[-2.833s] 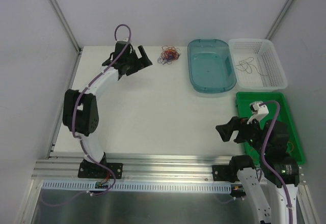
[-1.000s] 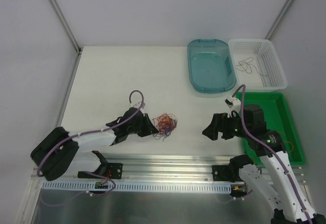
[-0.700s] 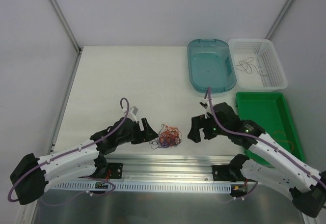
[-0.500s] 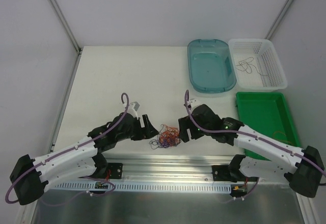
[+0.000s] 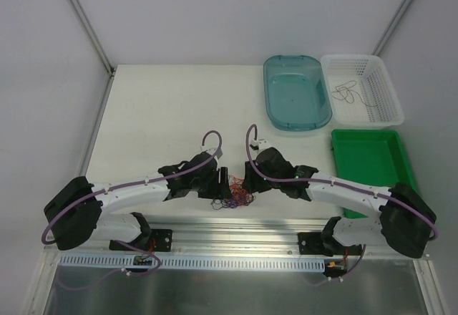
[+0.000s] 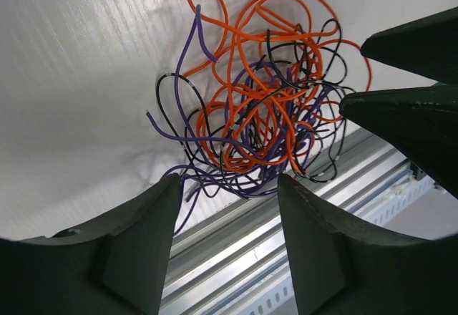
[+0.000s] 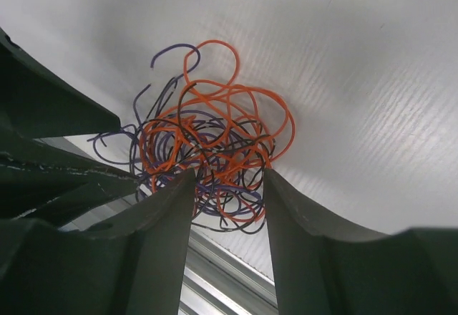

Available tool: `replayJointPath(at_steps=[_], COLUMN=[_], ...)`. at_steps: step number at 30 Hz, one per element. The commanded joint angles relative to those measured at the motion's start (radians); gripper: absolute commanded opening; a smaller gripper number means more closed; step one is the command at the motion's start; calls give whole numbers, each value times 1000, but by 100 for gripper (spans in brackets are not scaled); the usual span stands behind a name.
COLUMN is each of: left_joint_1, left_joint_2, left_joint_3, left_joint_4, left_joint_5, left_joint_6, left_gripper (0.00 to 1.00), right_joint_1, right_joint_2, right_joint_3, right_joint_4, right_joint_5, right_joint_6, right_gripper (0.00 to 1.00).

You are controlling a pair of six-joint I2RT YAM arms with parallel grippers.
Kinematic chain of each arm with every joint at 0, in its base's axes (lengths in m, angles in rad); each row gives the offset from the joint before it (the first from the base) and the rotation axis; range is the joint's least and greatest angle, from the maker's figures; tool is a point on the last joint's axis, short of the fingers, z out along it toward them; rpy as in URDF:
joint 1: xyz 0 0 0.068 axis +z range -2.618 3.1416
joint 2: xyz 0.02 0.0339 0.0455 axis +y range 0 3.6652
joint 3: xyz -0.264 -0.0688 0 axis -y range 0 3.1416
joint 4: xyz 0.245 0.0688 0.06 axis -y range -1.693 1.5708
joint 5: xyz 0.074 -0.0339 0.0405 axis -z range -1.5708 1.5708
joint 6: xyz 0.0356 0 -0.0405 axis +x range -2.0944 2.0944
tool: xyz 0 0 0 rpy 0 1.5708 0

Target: Untangle the cables

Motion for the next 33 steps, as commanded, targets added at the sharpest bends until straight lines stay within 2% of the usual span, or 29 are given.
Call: replayJointPath(at_steps=[1, 6, 7, 8, 11, 12, 13, 17, 18, 20, 26, 29, 33], left_joint_1=[-17, -20, -20, -20, -20, -20, -20, -20, -19, -8, 87, 177, 259], left_joint_2=[45, 102, 107, 113, 121, 122, 122, 98, 73, 43, -89, -149, -230], left_joint_3=[22, 14, 13, 13, 6, 5, 5, -10, -20, -24, -15, -12, 0], left_joint_4=[43, 83, 89, 94, 109, 109, 109, 109, 109, 96, -22, -75, -140], left_joint_5=[25, 4, -2, -6, -36, -45, -65, -134, -151, -186, -240, -228, -245], left_joint_6=[6, -29, -37, -42, -55, -57, -62, -65, -63, -48, 27, 67, 119], left_gripper=[56, 44, 42, 34, 19, 5, 0, 0, 0, 0, 0, 0, 0], right_joint_1=[6, 6, 8, 8, 8, 8, 6, 8, 8, 8, 0, -18, -26], right_joint_2=[49, 104, 106, 107, 90, 84, 75, -18, -73, -133, -359, -433, -503], right_joint_3=[-10, 25, 24, 27, 22, 22, 24, 37, 47, 91, 284, 379, 500], right_joint_4=[90, 88, 85, 85, 76, 64, 54, -42, -117, -242, -478, -583, -604], right_joint_5=[-24, -39, -39, -39, -38, -36, -27, 95, 129, 239, 475, 545, 521], right_joint_6=[61, 59, 59, 59, 57, 56, 56, 33, 25, 1, -99, -130, -188], right_gripper=[46, 40, 31, 28, 13, 10, 2, 1, 1, 1, 1, 1, 1])
